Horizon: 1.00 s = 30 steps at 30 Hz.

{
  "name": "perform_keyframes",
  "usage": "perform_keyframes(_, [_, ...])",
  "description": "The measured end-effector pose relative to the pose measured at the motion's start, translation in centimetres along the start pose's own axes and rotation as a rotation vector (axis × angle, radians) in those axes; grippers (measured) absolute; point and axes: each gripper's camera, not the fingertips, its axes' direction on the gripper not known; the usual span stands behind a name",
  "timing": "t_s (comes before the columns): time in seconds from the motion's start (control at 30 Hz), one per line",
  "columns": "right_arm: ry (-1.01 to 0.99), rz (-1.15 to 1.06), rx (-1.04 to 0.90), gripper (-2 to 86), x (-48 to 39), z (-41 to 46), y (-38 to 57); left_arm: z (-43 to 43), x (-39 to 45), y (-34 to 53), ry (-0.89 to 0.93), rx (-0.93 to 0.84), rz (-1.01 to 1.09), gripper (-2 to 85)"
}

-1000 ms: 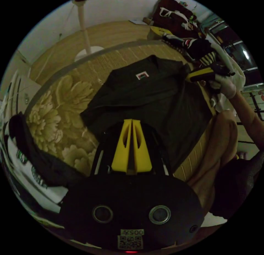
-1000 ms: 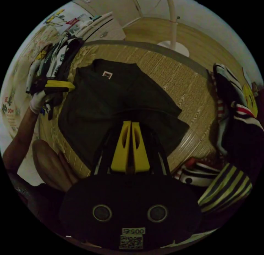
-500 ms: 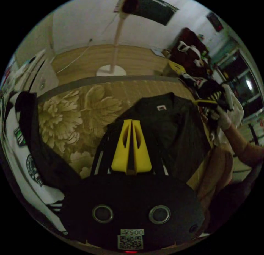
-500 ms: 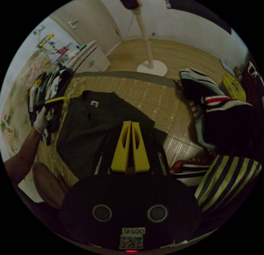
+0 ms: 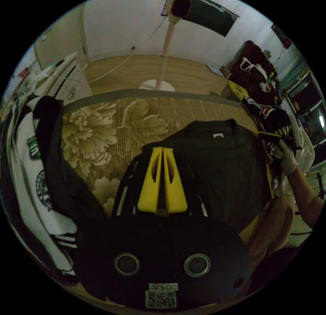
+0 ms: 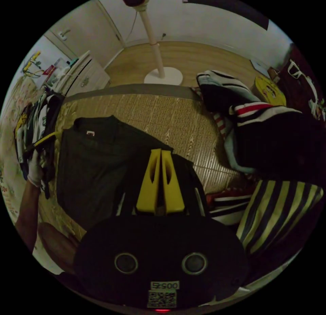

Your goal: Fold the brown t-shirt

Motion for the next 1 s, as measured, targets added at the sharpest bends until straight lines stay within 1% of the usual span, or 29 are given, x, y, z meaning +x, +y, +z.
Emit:
perform_keyframes(0.1, [-0.014, -0.017, 0.067, -1.0, -2.6, -2.2, 0.7, -2.4, 1.0, 4.1, 0.010, -0.014, 0.044, 1.3])
perform_keyframes(0.17, [-0.082, -0.099, 0.090, -0.9, -6.8, -3.0, 0.8, -3.1, 1.9, 6.8, -0.001, -0.060, 0.079, 3.3])
perform_keyframes(0.23, [-0.133, -0.181, 0.076, -0.7, -11.0, -2.8, 0.5, -3.4, 2.8, 9.4, -0.015, -0.097, 0.101, 5.4])
perform_keyframes(0.3, [-0.176, -0.252, 0.061, -0.2, -15.3, -2.1, 0.0, -3.4, 3.8, 12.3, 0.007, -0.154, 0.119, 7.9])
perform_keyframes(0.37, [-0.201, -0.323, 0.019, 2.5, -21.0, -0.4, -1.3, -3.2, 4.3, 13.7, 0.035, -0.186, 0.131, 9.9])
perform_keyframes(0.43, [-0.211, -0.348, -0.017, 5.5, -24.7, 1.0, -2.5, -2.9, 4.7, 14.7, 0.072, -0.197, 0.125, 11.4])
perform_keyframes(0.5, [-0.158, -0.361, -0.058, 7.4, -28.1, 2.6, -3.7, -2.1, 5.4, 15.3, 0.141, -0.220, 0.123, 13.4])
perform_keyframes(0.63, [-0.007, -0.387, -0.182, 9.1, -33.7, 6.4, -5.1, -0.7, 7.4, 15.2, 0.204, -0.254, 0.154, 14.7])
perform_keyframes(0.67, [0.064, -0.398, -0.199, 9.2, -34.6, 7.3, -5.0, -0.1, 8.1, 15.2, 0.212, -0.270, 0.165, 15.2])
perform_keyframes(0.73, [0.127, -0.418, -0.177, 8.7, -35.6, 7.4, -4.6, 0.7, 9.1, 15.3, 0.207, -0.295, 0.176, 15.3])
perform_keyframes(0.83, [0.157, -0.440, -0.150, 7.4, -36.0, 7.4, -3.9, 1.1, 10.6, 15.6, 0.134, -0.285, 0.189, 12.3])
perform_keyframes(0.87, [0.155, -0.442, -0.141, 5.4, -35.9, 7.3, -3.8, 1.2, 11.2, 15.8, 0.125, -0.277, 0.192, 10.8])
perform_keyframes(0.93, [0.149, -0.440, -0.143, 2.4, -35.8, 7.3, -3.7, 1.4, 11.8, 16.0, 0.155, -0.277, 0.196, 8.3])
perform_keyframes(1.0, [0.139, -0.430, -0.151, 0.6, -35.5, 7.2, -3.8, 1.8, 12.2, 15.8, 0.227, -0.309, 0.167, 5.3])
